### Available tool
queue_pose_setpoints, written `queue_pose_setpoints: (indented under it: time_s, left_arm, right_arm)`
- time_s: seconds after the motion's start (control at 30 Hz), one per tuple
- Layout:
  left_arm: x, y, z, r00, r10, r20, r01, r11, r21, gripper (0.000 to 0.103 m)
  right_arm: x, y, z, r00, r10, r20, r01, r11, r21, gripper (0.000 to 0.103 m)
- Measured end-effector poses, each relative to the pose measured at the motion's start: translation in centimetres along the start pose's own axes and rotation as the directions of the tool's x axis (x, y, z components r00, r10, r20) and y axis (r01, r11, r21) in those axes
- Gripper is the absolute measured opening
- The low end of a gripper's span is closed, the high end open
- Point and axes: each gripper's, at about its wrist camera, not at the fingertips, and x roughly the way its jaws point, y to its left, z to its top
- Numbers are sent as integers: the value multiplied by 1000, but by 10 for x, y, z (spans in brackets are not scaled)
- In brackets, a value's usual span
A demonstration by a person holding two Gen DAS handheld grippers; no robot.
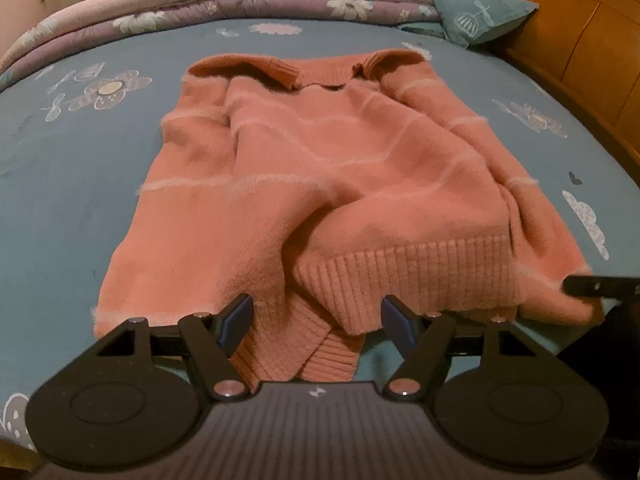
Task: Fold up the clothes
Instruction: 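Grasp the sleeve with the right gripper and pull it outward from the body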
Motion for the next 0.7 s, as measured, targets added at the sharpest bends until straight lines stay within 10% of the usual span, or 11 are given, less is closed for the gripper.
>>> queue_pose_setpoints:
  time_s: [0.33,0.7]
  left_arm:
    - [4,-10,3,999,34,-34,-32,997,67,75]
    - [9,-16,9,995,70,-68,-62,991,121,76]
  right_arm:
    - [-38,-24,51,980,-145,139,154,987,-53,8]
    - [-55,-87,126,868,-421,263,430,902,27,7]
